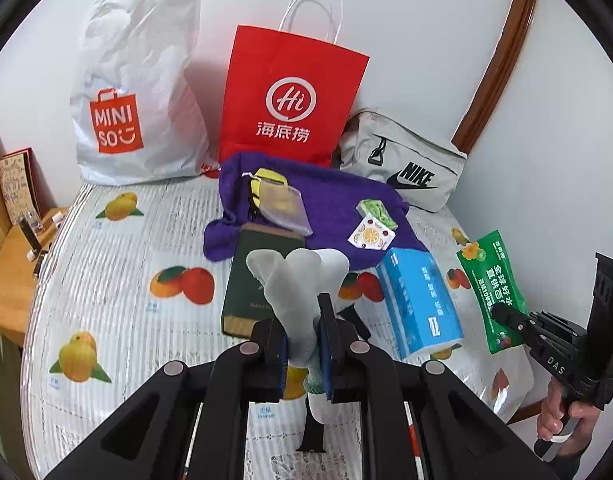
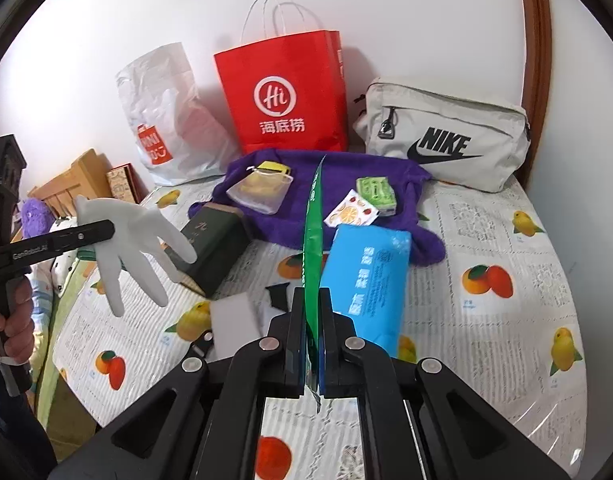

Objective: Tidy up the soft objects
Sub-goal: 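Lift the white glove with the left tool while the right holds the green wrapper, then carry the white glove and green wrapper over the purple towel with both tools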

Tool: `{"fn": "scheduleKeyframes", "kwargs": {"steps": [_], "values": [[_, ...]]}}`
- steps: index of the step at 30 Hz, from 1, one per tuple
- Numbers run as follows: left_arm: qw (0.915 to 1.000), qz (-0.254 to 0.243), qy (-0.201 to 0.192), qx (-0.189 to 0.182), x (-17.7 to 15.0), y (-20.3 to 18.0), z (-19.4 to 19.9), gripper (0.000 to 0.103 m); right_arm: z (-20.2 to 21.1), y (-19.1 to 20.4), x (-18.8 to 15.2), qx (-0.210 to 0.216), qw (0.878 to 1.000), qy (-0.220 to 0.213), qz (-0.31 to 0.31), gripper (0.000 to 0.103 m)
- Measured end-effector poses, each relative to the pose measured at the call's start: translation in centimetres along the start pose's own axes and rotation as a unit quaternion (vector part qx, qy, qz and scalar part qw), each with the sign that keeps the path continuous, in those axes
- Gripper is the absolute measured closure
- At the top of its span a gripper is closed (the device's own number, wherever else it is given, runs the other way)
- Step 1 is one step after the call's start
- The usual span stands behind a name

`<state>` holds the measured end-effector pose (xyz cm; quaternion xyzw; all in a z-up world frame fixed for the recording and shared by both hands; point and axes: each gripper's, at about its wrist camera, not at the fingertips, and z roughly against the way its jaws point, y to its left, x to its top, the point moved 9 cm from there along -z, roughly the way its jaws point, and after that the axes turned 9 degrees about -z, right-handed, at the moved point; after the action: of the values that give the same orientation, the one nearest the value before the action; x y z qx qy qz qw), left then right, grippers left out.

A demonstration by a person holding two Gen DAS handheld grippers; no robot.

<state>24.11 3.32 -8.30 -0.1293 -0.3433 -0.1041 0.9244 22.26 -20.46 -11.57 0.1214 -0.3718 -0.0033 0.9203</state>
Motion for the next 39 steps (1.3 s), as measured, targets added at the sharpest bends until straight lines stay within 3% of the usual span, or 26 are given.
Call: {"fn": "scheduleKeyframes", "kwargs": {"steps": [8, 16, 39], "values": [[0.9999, -0.01, -0.005, 0.004, 2.2, -0.4, -0.3, 0.09, -0.9, -1.1, 2.1, -0.013, 1.0, 0.003, -0.006, 0.099], [0.9984, -0.025, -0.012, 0.05, 4.5, 0.1, -0.7, 0.09, -2.0, -1.5, 4.5, -0.013, 1.0, -0.008, -0.014, 0.099], [0.9977, -0.021, -0.006, 0.065, 10.5, 2.1, -6.7, 0.09, -8.1, -3.7, 11.2, -0.029, 0.999, -0.009, -0.019, 0.099]]}}
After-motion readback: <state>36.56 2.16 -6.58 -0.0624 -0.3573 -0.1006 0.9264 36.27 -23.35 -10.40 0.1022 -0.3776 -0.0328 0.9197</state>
